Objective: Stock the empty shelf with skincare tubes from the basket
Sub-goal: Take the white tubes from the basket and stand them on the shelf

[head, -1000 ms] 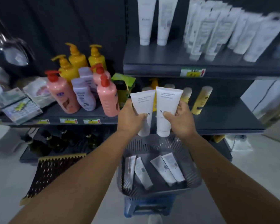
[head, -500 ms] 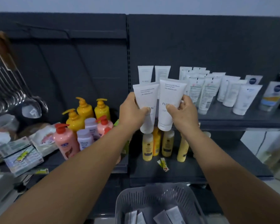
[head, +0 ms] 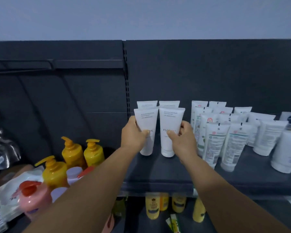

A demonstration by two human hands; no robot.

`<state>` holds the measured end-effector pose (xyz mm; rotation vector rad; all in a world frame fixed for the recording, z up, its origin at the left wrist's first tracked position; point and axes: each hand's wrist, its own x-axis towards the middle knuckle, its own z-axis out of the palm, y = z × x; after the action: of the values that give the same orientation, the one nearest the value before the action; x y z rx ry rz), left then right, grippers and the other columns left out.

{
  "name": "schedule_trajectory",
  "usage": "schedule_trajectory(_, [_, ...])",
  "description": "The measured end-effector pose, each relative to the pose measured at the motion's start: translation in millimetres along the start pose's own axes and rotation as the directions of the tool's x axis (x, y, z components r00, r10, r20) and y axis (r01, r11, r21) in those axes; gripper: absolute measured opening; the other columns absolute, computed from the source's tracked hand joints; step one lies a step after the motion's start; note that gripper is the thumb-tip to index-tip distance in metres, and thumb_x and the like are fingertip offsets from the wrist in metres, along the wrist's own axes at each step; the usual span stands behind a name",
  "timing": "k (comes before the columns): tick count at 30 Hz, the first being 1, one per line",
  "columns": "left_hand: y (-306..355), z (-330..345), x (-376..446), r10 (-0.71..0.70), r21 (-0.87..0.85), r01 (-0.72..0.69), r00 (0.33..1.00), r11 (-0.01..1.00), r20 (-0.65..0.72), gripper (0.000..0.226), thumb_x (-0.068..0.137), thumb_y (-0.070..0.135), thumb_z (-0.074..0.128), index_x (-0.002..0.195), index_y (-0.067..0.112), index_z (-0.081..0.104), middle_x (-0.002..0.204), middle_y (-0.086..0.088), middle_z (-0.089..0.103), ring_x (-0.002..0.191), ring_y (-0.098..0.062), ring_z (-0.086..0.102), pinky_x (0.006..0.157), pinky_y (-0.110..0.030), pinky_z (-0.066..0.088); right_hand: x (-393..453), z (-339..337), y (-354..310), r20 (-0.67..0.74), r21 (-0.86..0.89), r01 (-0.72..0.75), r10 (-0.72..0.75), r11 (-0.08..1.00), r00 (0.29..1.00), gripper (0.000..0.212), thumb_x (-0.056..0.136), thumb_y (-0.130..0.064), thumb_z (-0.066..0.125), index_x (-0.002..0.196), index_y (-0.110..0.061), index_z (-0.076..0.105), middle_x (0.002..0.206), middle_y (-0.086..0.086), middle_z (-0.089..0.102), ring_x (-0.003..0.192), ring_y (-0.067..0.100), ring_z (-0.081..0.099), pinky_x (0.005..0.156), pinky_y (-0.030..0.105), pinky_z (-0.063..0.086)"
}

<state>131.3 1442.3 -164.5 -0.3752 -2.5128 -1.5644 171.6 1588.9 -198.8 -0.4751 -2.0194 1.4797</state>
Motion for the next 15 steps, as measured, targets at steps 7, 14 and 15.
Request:
schedule_trajectory(7, [-17.6, 16.7, 44.1, -0.016, 0.033, 0.015, 1.0, 0.999, 0.026, 0.03, 0.083, 0.01, 0.066, 0.109, 0.015, 0.051, 0.086, 0.007, 0.054, 0.074, -0.004, 0.05, 0.061, -0.014, 0.038, 42.5, 17.3, 22.4, 0.04, 0.026, -0.039, 0.038, 0.999, 0.999, 0.032, 0.086, -0.018, 0.065, 0.111, -0.03, 0.049, 0.097, -0.017, 0.062, 0.097, 0.012, 0.063, 0.09, 0.038, 0.052])
schedule_trajectory(14, [-19.9, 21.6, 60.6, -0.002, 0.045, 0.0, 0.998, 0.999, 0.06, 0.039, 0.082, 0.01, 0.066, 0.115, 0.019, 0.048, 0.112, -0.002, 0.056, 0.095, -0.015, 0.054, 0.078, -0.026, 0.042, 54.7, 27.5, 25.7, 0.012, -0.02, -0.04, 0.04, 0.999, 0.999, 0.041, 0.086, -0.023, 0.064, 0.124, -0.028, 0.049, 0.123, -0.004, 0.057, 0.105, 0.015, 0.059, 0.093, 0.036, 0.048])
schedule_trajectory(15, [-19.6, 20.5, 59.5, -0.006, 0.04, 0.003, 0.998, 0.999, 0.064, 0.043, 0.082, 0.009, 0.067, 0.118, 0.019, 0.047, 0.11, 0.0, 0.056, 0.096, -0.015, 0.054, 0.078, -0.026, 0.042, 53.5, 27.3, 25.2, 0.006, -0.026, -0.035, 0.035, 0.999, 0.999, 0.04, 0.087, -0.023, 0.063, 0.124, -0.027, 0.049, 0.123, -0.004, 0.057, 0.106, 0.015, 0.058, 0.092, 0.034, 0.048])
